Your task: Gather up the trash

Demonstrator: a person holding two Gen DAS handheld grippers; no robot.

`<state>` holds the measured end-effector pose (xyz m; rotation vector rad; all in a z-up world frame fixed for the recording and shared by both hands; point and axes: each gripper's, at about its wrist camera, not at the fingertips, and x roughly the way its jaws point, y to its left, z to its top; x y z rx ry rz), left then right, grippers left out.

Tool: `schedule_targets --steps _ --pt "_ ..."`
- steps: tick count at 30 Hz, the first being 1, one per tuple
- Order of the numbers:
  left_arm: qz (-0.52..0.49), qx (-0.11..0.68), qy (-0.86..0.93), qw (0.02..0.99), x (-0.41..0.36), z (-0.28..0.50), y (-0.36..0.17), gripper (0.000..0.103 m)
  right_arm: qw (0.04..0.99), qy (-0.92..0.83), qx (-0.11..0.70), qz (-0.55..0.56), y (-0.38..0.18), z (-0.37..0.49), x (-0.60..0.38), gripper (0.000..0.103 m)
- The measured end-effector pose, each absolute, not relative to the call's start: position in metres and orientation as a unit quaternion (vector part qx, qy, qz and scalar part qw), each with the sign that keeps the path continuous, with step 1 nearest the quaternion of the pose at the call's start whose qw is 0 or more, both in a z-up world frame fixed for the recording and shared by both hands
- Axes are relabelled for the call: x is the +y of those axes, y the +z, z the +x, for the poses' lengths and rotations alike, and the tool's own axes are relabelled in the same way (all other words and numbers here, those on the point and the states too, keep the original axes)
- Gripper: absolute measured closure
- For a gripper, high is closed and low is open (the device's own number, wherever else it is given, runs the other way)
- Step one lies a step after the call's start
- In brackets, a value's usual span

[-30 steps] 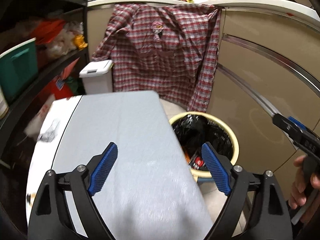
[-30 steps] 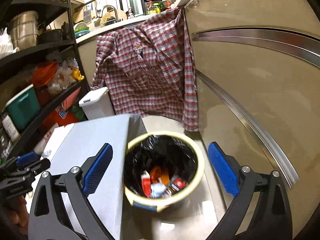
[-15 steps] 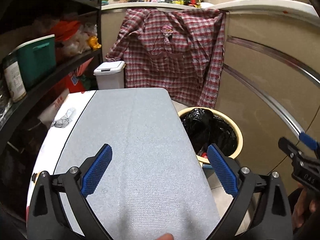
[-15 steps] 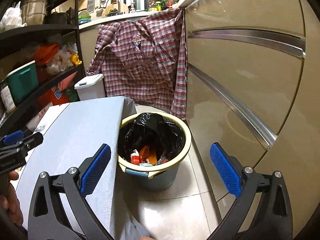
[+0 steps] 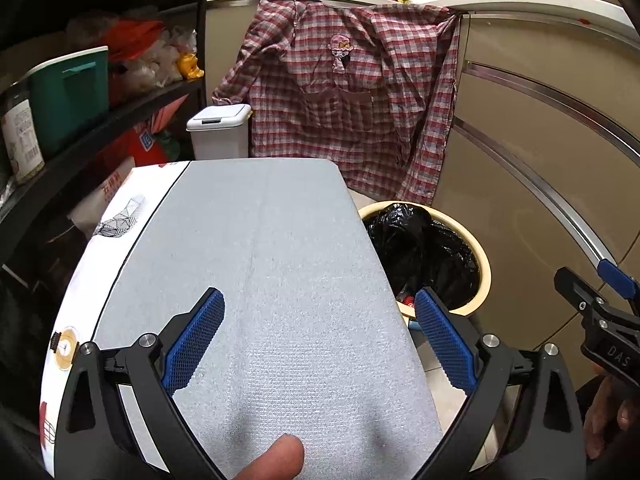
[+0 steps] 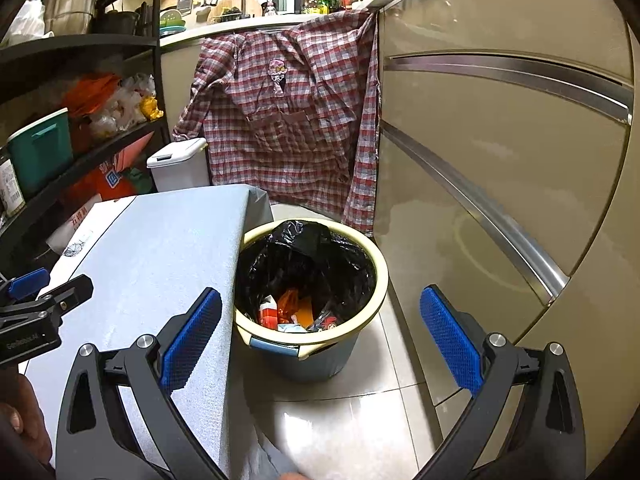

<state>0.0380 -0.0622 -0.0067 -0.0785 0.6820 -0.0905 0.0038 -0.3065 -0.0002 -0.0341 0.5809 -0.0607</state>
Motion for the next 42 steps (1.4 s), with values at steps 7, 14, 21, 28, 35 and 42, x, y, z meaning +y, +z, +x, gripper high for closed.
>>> schedule_targets --steps 7,14,21,28,35,42 --pt "-0.038 0.333 -0.045 0.941 -0.062 0.038 -0.008 0.010 0.958 -0.031 0.285 -0.018 -0.001 0.002 -0.305 0.005" --pt "-0.039 0.334 -0.045 0.941 -0.065 0.038 -0.007 0.010 0.958 -0.030 0.284 -0.019 0.000 0.003 -0.305 0.005" --pt "-0.037 0.336 -0.047 0.940 -0.066 0.038 -0.007 0.010 0.958 -0.030 0.283 -0.019 0.001 0.003 -0.306 0.005" --pt "-0.036 0.334 -0.048 0.941 -0.068 0.036 -0.007 0.010 0.958 -0.030 0.283 -0.017 0.002 0.003 -0.306 0.005" --pt "-0.033 0.334 -0.048 0.941 -0.069 0.037 -0.007 0.010 0.958 -0.030 0.283 -0.019 0.002 0.002 -0.306 0.005" --pt "-0.026 0.331 -0.051 0.942 -0.073 0.035 -0.006 0.010 0.958 -0.030 0.283 -0.019 0.002 0.003 -0.306 0.005"
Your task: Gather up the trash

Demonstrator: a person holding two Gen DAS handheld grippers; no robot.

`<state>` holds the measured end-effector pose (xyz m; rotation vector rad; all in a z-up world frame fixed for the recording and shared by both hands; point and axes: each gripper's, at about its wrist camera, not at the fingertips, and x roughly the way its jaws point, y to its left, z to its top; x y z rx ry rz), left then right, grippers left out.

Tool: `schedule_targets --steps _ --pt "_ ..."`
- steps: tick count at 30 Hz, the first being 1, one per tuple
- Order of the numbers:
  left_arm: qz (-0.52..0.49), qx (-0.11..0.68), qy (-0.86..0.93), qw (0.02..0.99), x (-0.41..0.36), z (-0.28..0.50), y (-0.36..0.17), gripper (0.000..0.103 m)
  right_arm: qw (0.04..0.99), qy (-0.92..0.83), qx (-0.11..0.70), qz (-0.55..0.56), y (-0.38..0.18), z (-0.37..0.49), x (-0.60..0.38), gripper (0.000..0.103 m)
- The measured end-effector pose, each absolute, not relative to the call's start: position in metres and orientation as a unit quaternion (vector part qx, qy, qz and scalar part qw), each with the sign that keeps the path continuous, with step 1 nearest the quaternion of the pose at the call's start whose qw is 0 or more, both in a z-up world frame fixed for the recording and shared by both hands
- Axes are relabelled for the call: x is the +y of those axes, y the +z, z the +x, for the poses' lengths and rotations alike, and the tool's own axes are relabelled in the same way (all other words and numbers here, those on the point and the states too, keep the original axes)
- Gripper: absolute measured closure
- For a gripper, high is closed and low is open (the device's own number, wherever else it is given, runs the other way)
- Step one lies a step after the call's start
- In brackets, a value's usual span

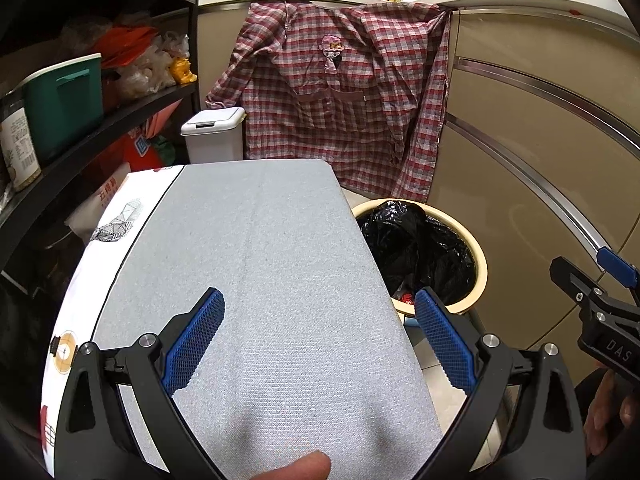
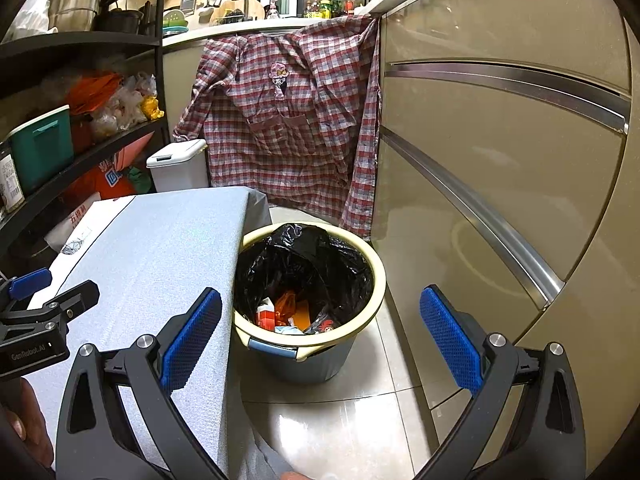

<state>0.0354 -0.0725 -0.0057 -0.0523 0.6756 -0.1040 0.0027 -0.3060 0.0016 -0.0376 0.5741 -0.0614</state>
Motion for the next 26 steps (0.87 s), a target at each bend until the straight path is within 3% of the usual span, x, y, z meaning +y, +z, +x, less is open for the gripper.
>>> schedule_targets --steps 26 --pt "-0.029 0.337 -0.056 0.940 -0.0731 0.0368 -0.0075 0.010 0.959 -0.030 0.282 -0.020 0.0026 0.0025 -0.3063 0.005"
